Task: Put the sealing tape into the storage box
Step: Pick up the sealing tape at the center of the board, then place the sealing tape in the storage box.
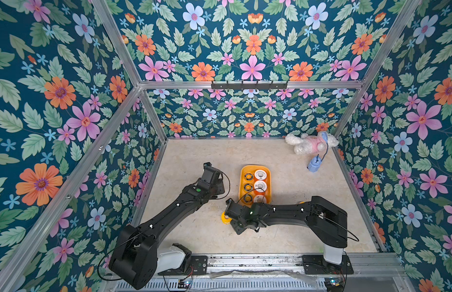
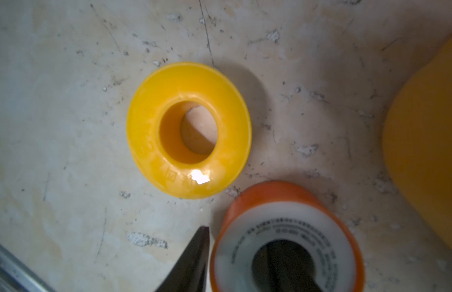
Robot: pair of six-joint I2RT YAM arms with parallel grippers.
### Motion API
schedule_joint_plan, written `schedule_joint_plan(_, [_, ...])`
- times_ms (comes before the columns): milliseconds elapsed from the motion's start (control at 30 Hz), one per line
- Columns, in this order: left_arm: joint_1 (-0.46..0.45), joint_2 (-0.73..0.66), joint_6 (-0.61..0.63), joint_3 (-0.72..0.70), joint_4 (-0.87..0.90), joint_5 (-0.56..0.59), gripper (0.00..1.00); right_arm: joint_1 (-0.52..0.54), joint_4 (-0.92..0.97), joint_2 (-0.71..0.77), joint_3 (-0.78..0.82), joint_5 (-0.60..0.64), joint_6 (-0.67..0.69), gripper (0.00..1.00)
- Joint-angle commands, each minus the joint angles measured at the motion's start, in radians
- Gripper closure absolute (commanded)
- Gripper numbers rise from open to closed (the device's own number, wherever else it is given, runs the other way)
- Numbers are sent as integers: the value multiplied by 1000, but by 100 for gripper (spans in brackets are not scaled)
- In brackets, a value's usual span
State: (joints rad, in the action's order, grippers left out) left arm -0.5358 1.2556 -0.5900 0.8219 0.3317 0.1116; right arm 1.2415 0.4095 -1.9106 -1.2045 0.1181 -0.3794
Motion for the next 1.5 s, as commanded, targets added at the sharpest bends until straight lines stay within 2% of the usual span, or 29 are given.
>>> schedule_joint_plan(0, [2, -10, -4, -2, -3, 20, 43, 9, 72, -38, -13, 32, -3, 59])
schedule_joint_plan(200, [3, -16, -8, -5, -1, 21, 43, 15, 51, -31, 0, 31, -15, 66])
schedule_joint_plan(367, [5, -25, -10, -7, 3, 24, 43, 14, -10, 23, 35, -20, -25, 73])
schedule_joint_plan(700, [5, -30, -11, -4, 4, 24, 43, -13, -202, 204, 126, -193, -47, 75])
schedule_joint_plan(967, [5, -30, -11, -3, 0, 21, 43, -113, -413, 394, 237, -335, -97, 75])
schedule_joint_plan(1100, [5, -28, -11, -4, -5, 17, 43, -177, -472, 463, 281, -340, -122, 75])
schedule_joint_plan(1233, [5, -22, -11, -4, -7, 9, 43, -254, -444, 497, 295, -300, -146, 76])
schedule_joint_plan(1467, [5, -16, -13, -6, -13, 3, 44, -312, -255, 470, 252, -110, -156, 76])
